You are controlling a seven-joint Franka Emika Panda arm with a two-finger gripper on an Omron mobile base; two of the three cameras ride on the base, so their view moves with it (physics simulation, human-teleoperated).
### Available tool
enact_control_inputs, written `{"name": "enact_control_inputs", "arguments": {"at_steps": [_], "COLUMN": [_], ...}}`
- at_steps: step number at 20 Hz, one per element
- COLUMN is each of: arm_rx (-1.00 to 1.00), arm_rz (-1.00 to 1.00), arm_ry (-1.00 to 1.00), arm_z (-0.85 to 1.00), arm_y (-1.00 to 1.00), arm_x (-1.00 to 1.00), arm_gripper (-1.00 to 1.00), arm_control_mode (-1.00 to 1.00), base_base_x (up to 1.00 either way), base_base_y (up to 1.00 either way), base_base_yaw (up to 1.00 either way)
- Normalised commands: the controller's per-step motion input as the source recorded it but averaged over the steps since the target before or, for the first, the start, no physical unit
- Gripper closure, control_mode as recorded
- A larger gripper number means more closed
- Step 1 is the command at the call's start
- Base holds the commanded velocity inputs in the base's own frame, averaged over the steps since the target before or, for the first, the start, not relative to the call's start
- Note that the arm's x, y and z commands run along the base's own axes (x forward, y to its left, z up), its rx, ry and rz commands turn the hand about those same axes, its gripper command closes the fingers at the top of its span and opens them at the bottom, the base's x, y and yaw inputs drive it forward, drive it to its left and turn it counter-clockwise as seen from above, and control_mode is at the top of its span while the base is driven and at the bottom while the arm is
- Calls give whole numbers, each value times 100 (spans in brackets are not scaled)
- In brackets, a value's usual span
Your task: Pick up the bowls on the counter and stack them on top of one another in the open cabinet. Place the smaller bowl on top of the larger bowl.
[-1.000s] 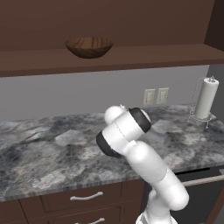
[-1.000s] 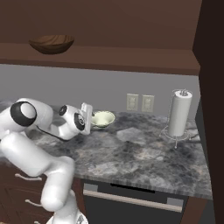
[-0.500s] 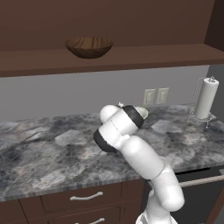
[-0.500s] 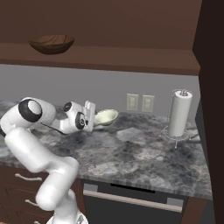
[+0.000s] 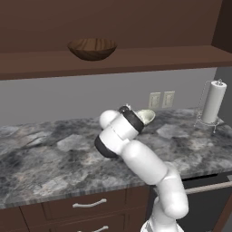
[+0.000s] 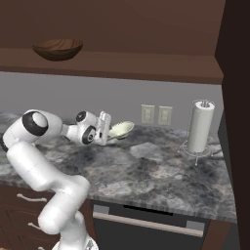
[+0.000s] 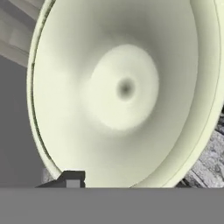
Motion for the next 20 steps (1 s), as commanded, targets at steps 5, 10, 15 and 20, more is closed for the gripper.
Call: {"name": "enact_control_inputs", "arguments": {"at_steps": [5, 10, 15, 20], "arm_rx": [6, 0, 0, 1], "arm_rz": [-4, 0, 3, 7], "arm_ry": [-4, -6, -4, 8], "arm_z": [-4, 8, 12, 34], "arm_y": [-19, 2, 18, 26], "arm_x": [-14, -40, -39, -29], "arm_gripper": [100, 100, 100, 100], "arm_control_mode": [-100, -100, -100, -100], "base_base_x": [0, 0, 0, 0], "base_base_y": [0, 0, 0, 0], "base_base_yaw": [0, 0, 0, 0]}}
